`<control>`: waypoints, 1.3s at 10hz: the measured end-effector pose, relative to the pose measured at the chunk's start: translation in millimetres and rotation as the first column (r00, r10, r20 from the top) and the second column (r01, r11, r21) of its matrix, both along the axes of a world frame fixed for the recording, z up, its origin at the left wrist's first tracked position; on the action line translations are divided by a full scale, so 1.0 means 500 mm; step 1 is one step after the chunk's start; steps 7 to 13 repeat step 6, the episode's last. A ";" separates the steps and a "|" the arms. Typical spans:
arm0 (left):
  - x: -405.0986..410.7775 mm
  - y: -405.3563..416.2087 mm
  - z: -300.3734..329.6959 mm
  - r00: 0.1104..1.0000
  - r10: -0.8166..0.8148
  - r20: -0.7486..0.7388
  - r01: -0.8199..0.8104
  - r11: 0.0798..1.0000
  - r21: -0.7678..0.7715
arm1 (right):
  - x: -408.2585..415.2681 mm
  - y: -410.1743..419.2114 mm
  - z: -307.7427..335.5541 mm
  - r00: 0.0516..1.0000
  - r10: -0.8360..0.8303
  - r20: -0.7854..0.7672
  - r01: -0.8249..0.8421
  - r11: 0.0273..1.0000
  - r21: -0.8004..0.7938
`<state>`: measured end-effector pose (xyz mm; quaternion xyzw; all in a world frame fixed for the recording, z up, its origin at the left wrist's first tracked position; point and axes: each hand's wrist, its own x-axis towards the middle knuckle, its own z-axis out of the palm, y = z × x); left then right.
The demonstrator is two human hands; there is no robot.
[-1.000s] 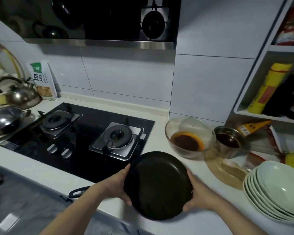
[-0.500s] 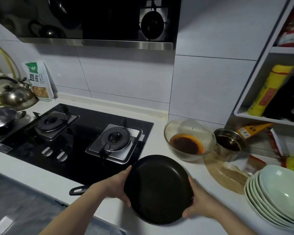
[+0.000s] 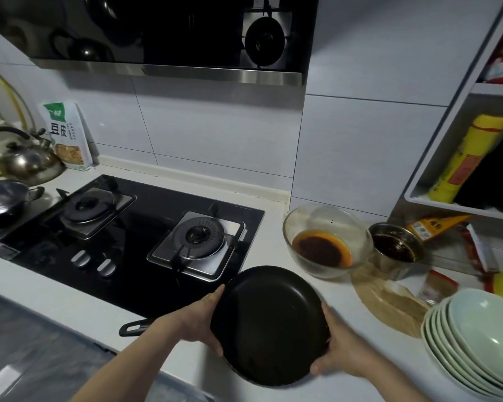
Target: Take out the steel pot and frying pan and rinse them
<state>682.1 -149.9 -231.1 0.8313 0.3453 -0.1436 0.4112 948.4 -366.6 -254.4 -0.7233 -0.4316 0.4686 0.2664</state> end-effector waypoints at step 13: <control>-0.085 -0.047 0.039 1.000 -0.011 -0.027 0.024 0.833 0.552 | -0.031 0.013 0.081 0.796 0.206 0.570 -0.207 0.976 -0.065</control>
